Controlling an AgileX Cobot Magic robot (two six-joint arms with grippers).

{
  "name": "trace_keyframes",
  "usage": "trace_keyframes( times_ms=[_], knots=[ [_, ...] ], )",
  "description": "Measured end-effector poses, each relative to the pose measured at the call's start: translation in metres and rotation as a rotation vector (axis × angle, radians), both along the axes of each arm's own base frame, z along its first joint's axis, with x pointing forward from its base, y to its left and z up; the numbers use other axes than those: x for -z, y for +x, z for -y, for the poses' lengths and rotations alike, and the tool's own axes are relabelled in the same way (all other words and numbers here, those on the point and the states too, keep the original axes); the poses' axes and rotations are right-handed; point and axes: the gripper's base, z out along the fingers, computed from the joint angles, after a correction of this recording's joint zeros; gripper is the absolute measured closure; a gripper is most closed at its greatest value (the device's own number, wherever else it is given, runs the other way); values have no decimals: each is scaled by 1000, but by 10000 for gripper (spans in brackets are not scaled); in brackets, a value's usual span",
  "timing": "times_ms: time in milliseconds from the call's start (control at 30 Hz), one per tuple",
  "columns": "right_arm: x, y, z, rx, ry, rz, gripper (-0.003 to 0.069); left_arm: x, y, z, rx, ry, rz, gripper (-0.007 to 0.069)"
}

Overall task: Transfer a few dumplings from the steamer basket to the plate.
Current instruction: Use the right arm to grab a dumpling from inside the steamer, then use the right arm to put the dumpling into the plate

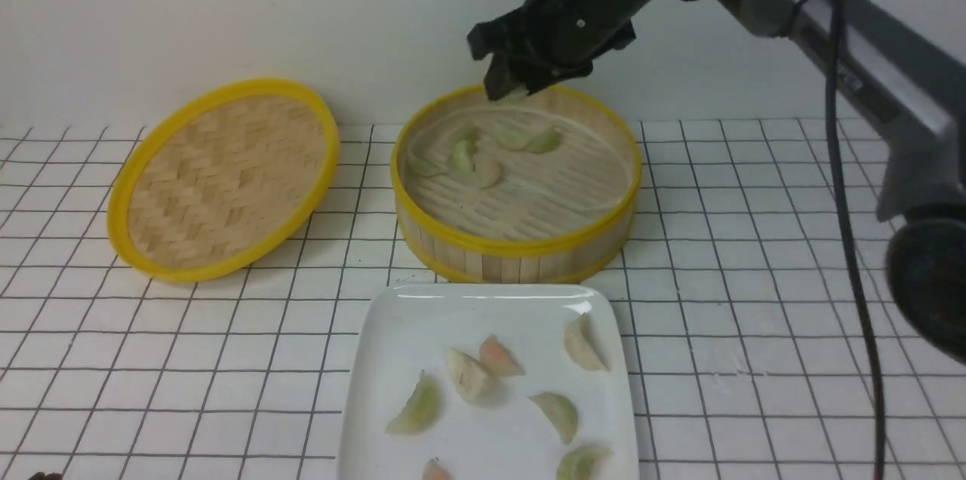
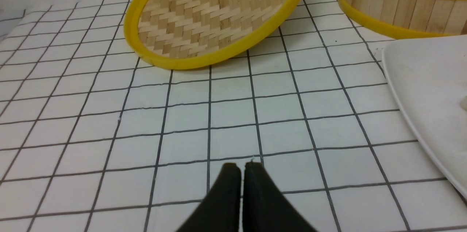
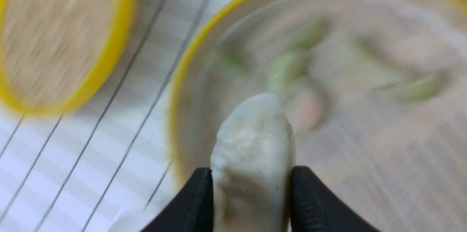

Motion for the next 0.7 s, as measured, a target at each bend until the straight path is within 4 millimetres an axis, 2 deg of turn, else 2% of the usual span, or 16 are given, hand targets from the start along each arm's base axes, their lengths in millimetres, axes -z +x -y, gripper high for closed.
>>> trace_keyframes(
  times_ms=[100,133,200,333,467,633,700],
  knots=[
    [9,-52,-23,-111,-131,-47,407,0,0,0,0,0,0,631],
    [12,-63,-26,-128,-158,-58,407,0,0,0,0,0,0,631],
    [32,-81,-30,-162,-240,-107,407,0,0,0,0,0,0,631],
    [69,-96,-31,-190,-303,-218,407,0,0,0,0,0,0,631],
    [87,-105,-29,-186,-297,-302,409,0,0,0,0,0,0,631],
    [97,-110,-28,-182,-285,-353,400,0,0,0,0,0,0,631],
    [99,-112,-28,-180,-284,-364,365,0,0,0,0,0,0,631]
  ],
)
